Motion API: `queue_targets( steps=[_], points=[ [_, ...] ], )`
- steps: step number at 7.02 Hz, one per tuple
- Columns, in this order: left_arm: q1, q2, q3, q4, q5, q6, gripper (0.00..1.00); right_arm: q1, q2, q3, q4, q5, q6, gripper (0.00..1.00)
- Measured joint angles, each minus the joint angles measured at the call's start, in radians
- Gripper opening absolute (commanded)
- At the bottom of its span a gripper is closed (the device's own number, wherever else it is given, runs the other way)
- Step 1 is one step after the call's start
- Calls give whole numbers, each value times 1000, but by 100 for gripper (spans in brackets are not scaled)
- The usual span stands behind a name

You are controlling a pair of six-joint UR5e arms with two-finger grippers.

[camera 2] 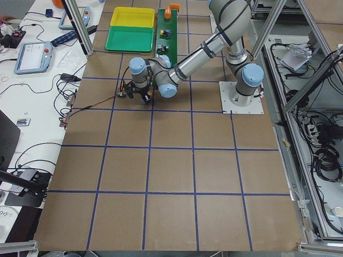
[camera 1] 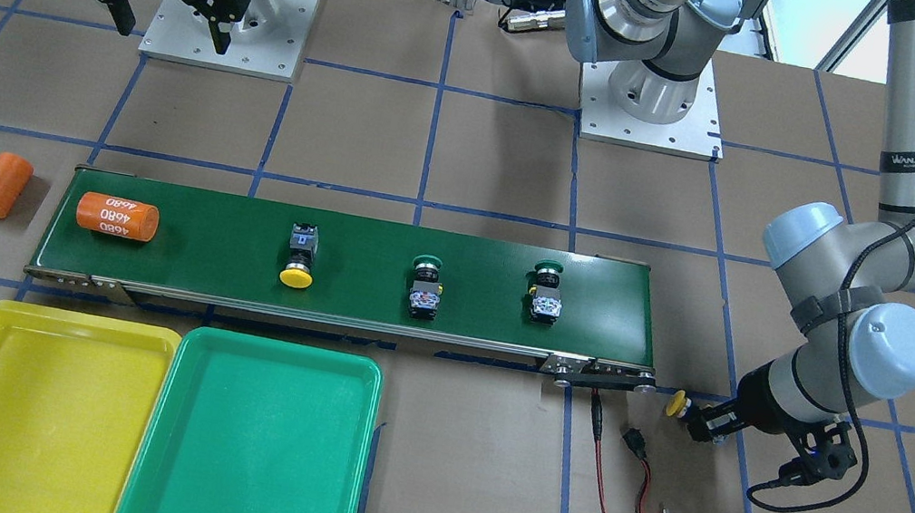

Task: Sort buttons by color to trays
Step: 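Carry the yellow-capped button onto the belt start with the left gripper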

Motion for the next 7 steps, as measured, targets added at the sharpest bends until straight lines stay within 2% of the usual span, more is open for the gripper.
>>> queue_targets(
  steps=[3, 7],
  points=[
    [-5, 30, 117, -80, 50, 354, 0, 0, -1, 0, 0, -1, 0, 100],
    [-106, 162, 88, -265, 38, 566, 0, 0, -1, 0, 0, 0, 0, 100]
  ],
)
